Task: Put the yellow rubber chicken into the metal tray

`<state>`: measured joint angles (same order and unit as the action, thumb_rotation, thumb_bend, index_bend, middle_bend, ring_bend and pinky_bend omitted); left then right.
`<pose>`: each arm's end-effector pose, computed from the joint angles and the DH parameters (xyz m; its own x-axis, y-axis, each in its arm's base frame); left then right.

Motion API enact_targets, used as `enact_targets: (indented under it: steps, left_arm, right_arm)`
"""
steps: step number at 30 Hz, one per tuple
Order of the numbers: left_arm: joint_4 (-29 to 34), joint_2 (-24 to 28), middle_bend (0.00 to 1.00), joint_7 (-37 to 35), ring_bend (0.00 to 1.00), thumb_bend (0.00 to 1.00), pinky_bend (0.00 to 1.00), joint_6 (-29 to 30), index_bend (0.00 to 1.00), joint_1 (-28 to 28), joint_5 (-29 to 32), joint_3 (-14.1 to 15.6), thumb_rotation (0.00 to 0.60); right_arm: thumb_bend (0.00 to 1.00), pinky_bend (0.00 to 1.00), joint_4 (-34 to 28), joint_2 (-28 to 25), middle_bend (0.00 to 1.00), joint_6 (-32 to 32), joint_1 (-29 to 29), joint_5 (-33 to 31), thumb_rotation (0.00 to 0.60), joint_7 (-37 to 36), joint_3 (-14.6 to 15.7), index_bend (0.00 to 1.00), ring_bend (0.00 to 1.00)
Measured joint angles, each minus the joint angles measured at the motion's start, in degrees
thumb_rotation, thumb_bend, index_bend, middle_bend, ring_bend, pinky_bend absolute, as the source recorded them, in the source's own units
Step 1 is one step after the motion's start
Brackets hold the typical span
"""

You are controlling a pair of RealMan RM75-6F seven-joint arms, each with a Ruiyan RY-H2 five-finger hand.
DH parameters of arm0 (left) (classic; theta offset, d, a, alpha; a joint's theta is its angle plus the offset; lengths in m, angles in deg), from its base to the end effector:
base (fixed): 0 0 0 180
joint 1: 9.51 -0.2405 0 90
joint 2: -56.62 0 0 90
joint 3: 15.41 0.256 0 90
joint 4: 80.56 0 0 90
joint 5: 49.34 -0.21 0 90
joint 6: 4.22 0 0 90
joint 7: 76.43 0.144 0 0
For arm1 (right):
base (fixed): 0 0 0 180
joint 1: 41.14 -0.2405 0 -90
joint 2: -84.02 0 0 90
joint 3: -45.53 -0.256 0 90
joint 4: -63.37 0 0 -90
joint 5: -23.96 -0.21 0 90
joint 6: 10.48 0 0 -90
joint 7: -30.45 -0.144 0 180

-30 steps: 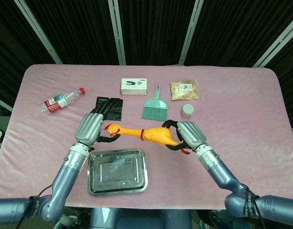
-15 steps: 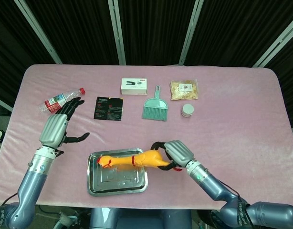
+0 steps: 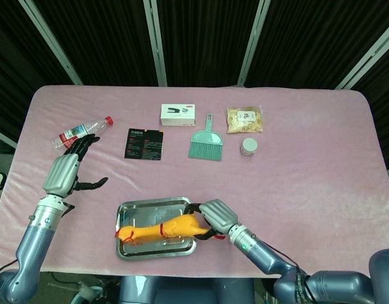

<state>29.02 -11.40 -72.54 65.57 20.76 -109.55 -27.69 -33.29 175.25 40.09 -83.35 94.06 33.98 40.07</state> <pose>-0.1759 0.3012 0.1084 0.0269 0.1529 0.9879 0.9949 -0.1005 -0.0116 -0.0975 -0.2680 -0.0575 0.1698 -0.5792 0.7973 -0.9013 -0.4185 -0.1121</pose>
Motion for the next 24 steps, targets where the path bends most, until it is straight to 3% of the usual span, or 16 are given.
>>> enact_targets:
  steps: [14,24]
  left_arm:
    - [-2.6,-1.4,0.04,-1.5,0.04,0.17,0.17,-2.1,0.12,0.0,1.2,-0.7,0.6]
    - [-3.0,-1.3,0.04,-2.1,0.04,0.17,0.17,-2.3,0.12,-0.4,1.3,-1.2,0.6]
  right_arm:
    - [0.47,0.77,-2.2,4.2,0.78,2.1,-0.7,-4.4,0.6,5.8,-2.5,1.0,0.73]
    - [0.47,0.74,0.0,9.0,0.78,1.4,-2.8,-7.3,0.6,8.2,-4.3,1.0,0.7]
